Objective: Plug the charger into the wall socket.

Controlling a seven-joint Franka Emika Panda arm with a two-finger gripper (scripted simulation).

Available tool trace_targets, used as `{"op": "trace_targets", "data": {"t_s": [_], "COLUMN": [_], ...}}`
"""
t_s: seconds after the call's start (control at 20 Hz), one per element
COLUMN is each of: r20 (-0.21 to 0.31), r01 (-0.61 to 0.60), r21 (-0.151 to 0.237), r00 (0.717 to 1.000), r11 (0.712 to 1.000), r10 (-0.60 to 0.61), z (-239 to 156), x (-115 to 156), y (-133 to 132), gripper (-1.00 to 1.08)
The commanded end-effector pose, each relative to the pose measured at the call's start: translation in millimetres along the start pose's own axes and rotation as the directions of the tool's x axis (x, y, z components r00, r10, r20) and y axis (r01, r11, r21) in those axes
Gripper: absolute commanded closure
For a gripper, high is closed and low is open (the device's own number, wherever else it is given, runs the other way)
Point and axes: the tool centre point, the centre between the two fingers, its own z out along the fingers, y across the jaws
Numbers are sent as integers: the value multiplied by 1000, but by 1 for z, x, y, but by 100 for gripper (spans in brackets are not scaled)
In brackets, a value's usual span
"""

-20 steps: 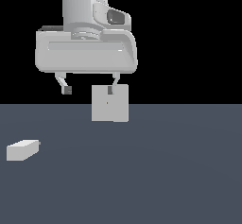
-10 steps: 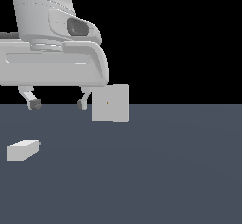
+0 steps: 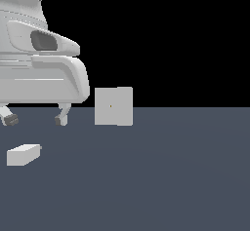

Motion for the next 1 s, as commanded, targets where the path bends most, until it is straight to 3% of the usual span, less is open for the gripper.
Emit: {"op": "trace_targets", "data": {"t_s": [0.0, 0.95], "r20": [-16, -40], "r01": [0, 2], "r21": [-1, -4], "r00": [1000, 999], "r11": [1000, 1000], "r10": [0, -2], "z": [3, 22], "x": [-2, -10], "y": [-6, -18], "gripper": [-92, -92]}}
